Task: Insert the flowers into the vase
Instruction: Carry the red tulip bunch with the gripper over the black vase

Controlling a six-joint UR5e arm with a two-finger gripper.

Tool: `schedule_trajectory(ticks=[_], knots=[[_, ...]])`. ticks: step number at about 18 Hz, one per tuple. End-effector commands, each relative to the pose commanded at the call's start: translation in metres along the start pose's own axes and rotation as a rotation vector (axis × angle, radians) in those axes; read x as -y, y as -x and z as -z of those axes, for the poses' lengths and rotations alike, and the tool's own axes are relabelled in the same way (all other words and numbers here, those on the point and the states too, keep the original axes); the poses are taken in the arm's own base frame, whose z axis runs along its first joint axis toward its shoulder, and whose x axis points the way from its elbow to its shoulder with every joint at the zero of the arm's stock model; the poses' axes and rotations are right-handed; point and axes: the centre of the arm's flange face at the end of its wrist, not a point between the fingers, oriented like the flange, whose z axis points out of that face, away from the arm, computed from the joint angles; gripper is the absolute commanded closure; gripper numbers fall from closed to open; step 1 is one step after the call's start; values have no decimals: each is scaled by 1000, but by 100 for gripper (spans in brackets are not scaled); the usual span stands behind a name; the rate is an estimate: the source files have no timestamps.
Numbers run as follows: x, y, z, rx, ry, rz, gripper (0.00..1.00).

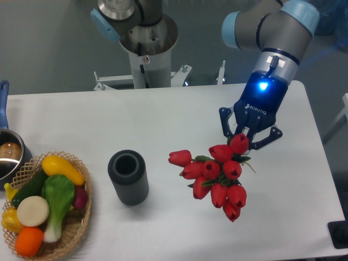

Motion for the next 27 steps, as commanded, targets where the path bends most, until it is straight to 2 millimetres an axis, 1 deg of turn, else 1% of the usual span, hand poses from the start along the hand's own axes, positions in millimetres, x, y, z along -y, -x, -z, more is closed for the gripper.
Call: schedule_trajectory(ticks=[2, 4, 7, 10, 13, 15, 16, 17, 19, 21, 22, 23, 24, 25, 27], knots=[[-2, -4, -4, -10, 2, 1, 86], [1, -1, -1, -3, 0, -3, 86], [-2, -5, -5, -15, -4, -2, 86], [6, -11, -7, -24, -14, -7, 85], [12, -30, -26, -101, -78, -3, 84], [22, -40, -31, -155, -154, -4, 84], [22, -45, -33, -183, -188, 4, 84], [28, -54, -38, -222, -235, 9, 84], [24, -66, -47, -263, -266, 19, 84], [26, -77, -53, -308, -320, 17, 85], [29, -86, -58, -336, -345, 13, 85], [29, -91, -59, -352, -365, 19, 85], [41, -99, -53, -371, -405, 5, 85], [45, -108, -49, -382, -422, 2, 85], [47, -120, -48, -407, -456, 5, 85]])
